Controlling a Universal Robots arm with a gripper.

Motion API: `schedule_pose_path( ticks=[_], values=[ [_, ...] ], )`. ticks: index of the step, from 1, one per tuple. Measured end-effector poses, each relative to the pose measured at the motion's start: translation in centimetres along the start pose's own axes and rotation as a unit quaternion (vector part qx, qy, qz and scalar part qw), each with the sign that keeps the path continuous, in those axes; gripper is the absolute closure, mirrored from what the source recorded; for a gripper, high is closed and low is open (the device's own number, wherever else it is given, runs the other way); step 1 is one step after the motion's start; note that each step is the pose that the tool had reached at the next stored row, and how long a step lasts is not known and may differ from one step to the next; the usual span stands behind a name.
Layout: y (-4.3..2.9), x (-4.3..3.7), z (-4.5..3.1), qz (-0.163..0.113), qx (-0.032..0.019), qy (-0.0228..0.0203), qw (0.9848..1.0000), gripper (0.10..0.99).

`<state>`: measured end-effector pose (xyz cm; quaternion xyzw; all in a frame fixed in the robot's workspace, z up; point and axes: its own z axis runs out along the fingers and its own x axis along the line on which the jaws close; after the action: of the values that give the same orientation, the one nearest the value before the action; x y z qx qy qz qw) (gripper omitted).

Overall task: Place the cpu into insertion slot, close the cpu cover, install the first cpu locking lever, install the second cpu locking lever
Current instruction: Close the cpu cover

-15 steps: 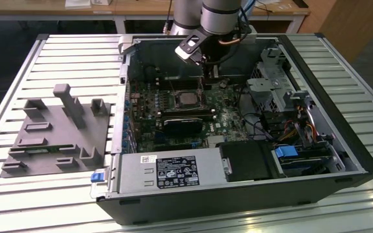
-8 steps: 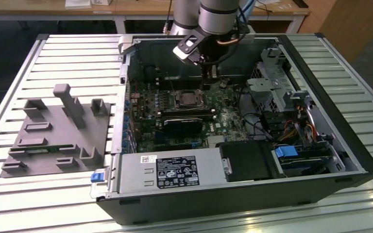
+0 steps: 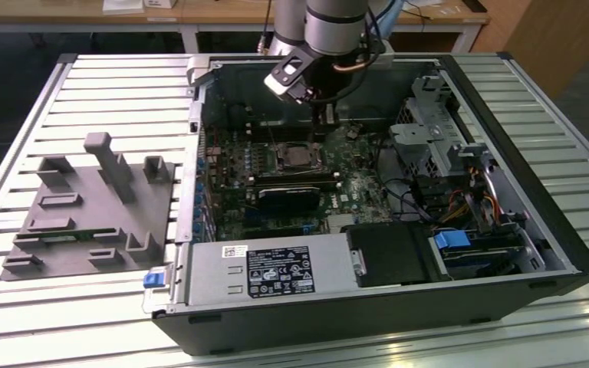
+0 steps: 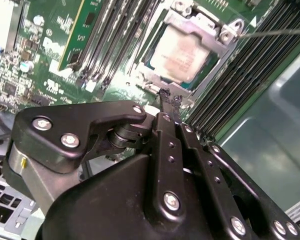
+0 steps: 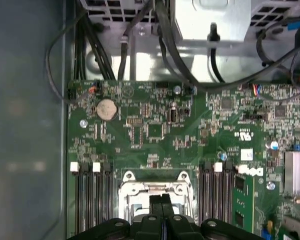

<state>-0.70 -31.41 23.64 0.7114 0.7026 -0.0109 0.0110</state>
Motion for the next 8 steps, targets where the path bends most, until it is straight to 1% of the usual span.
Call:
schedule_pose_path(
  ticks=[4, 8],
  values=[
    [-0.76, -0.1, 0.2, 0.0, -0.0023, 0.001, 1.0, 0.98],
    [-1.43, -0.33, 0.49, 0.0, -0.0071, 0.002, 1.0, 0.98]
  ],
)
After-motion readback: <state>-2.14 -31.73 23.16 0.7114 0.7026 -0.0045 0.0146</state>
